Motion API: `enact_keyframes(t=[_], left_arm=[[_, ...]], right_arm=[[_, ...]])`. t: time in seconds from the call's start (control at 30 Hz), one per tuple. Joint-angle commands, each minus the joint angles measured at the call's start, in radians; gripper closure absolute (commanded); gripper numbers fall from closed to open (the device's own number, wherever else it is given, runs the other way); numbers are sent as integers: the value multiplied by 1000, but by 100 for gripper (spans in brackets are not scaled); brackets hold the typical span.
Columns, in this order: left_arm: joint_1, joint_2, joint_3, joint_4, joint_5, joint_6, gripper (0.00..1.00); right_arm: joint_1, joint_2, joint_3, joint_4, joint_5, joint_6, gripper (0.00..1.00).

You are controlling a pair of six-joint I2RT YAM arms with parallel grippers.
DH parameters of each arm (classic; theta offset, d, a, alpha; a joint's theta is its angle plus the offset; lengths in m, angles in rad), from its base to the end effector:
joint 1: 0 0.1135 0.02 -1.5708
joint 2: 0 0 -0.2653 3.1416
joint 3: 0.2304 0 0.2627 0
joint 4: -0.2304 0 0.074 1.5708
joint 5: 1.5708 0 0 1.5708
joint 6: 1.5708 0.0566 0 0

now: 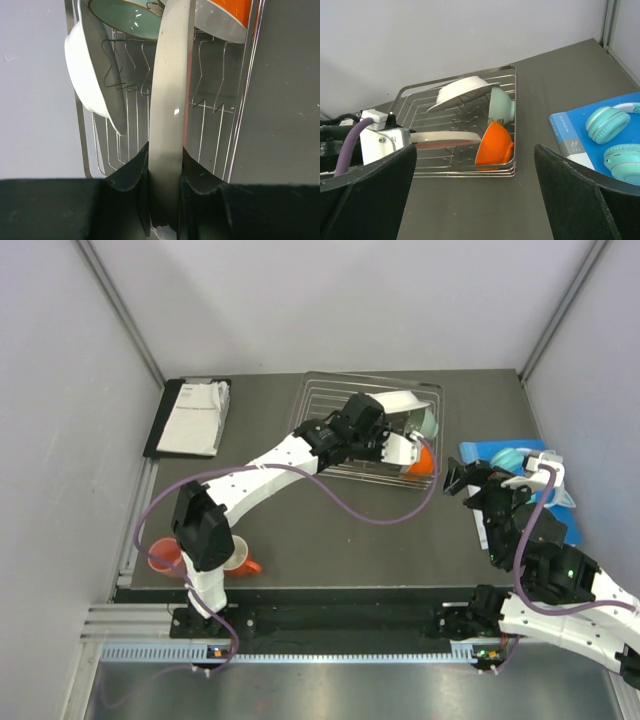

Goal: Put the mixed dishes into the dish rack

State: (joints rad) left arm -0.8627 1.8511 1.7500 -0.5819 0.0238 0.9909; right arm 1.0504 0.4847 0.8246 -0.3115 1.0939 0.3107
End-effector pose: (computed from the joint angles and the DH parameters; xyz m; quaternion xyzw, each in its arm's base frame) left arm 0.2950 -0.3466 0.3199 0.7252 0.5381 0.0168 0.4292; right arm 0.0965 0.0672 0.3818 0.1325 0.6899 0.1036 0.7041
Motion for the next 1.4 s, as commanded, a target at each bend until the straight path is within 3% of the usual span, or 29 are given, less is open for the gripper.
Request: enact_keyframes(t=[0.0,0.13,0.17,0.27,0.3,0.33,0.73,1.13,1.23,1.37], left_arm=[[-12,-1,75,165,-15,35,99],[-13,7,65,120,-48,34,73],[-13,4,56,119,-48,31,53],[-15,-24,0,149,-56,31,32],[-15,-36,-19,162,-61,31,6],[-15,-41,-26,171,-64,31,1],[-16,-151,-17,108,-104,-12,1],[-13,-389,-197,24,-117,-165,1],[22,-426,-270,49,-113,-224,1],[228,-336,-255,42,-125,-394,1]], right_arm=[[-4,8,2,6,-12,21,0],[-4,8,2,8,-6,24,0],[-4,5,1,8,-8,25,0],[-4,9,4,8,-9,25,0],[-4,17,5,8,-9,27,0],[-4,23,8,8,-11,27,0],[-4,71,25,9,-11,15,0],[-6,135,42,-3,4,14,0],[-6,153,48,-11,4,22,0],[-6,169,57,-32,4,39,0]])
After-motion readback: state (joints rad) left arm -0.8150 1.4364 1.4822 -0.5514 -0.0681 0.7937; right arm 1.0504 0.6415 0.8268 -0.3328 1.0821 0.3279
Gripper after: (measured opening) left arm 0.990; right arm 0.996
